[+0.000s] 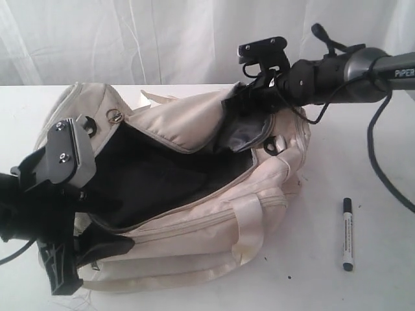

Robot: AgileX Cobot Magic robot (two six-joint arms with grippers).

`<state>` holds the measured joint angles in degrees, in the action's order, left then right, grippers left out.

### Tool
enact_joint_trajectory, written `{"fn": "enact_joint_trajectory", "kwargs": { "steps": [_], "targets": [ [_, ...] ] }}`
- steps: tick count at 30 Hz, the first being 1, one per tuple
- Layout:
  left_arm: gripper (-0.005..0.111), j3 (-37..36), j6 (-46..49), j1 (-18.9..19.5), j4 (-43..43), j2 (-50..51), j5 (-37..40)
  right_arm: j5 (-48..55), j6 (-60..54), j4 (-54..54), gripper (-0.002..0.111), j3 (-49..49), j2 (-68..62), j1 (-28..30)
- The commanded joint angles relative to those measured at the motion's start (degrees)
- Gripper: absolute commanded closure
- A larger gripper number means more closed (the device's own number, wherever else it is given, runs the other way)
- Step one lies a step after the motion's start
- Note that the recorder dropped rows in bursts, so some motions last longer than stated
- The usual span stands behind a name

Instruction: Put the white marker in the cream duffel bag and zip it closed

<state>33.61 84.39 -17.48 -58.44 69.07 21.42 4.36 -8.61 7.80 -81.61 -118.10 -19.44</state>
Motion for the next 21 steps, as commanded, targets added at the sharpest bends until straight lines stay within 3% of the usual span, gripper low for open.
{"fn": "enact_joint_trajectory", "kwargs": {
  "steps": [1, 5, 13, 21],
  "targets": [
    [0.042, 4.69, 0.98, -0.48, -1.20, -0.46, 1.19, 7.00, -0.20, -0.09, 0.046, 0.02, 5.20, 0.57],
    [0.042, 7.73, 1.09, -0.48, -1.20, -0.46, 3.17, 12.46, -0.20, -0.09, 0.046, 0.02, 6.94, 0.57],
    [0.042, 7.73, -6.03, -0.48, -1.05, -0.46, 4.62, 4.96, -0.20, -0.09, 0.046, 0.02, 7.31, 0.64],
    [0.042, 7.73, -6.42, -0.48, -1.05, -0.46, 6.93, -1.08, -0.20, -0.09, 0.046, 0.02, 7.31, 0.64]
  ]
}}
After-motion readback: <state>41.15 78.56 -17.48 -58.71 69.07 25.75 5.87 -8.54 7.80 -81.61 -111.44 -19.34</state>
